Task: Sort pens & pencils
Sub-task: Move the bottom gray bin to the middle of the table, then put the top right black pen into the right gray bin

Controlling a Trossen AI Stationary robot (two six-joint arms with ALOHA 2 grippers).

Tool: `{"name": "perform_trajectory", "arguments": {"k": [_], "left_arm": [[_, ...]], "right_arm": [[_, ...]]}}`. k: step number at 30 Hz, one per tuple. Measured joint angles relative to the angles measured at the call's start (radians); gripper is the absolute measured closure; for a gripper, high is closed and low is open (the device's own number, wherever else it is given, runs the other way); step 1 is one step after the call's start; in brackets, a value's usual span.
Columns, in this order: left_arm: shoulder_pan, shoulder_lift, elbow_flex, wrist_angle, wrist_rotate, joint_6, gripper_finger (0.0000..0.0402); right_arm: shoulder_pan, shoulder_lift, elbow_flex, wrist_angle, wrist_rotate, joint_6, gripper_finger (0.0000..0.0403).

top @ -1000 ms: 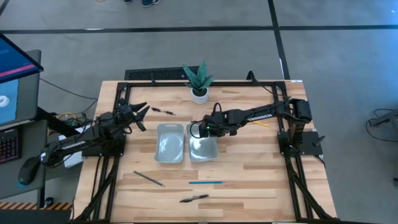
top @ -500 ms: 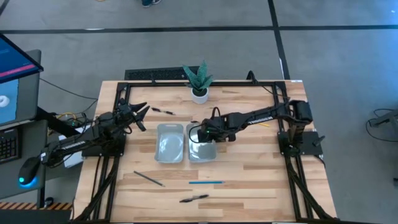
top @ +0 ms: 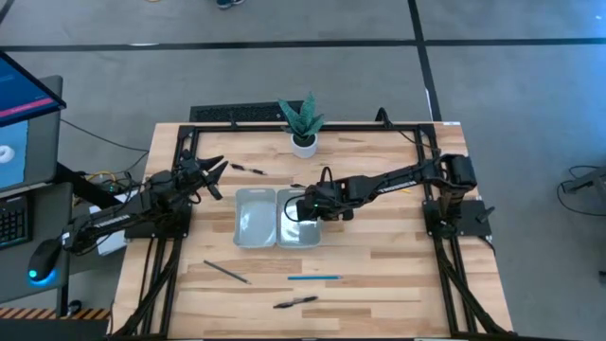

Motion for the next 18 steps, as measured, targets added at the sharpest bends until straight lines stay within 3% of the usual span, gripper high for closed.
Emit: {"name": "perform_trajectory", "arguments": {"k": [10,18], "left_arm": [[0.000,0.000,0.000,0.000,0.000,0.000,0.0298],[0.000,0.000,0.000,0.000,0.002,0.000,0.0298]], "right_arm": [[-0.008,-0.001,0.000,-0.006,0.005,-0.022,0.0205],[-0.039,-0.076,0.067,-0.052,0.015,-0.136,0.0205]]}}
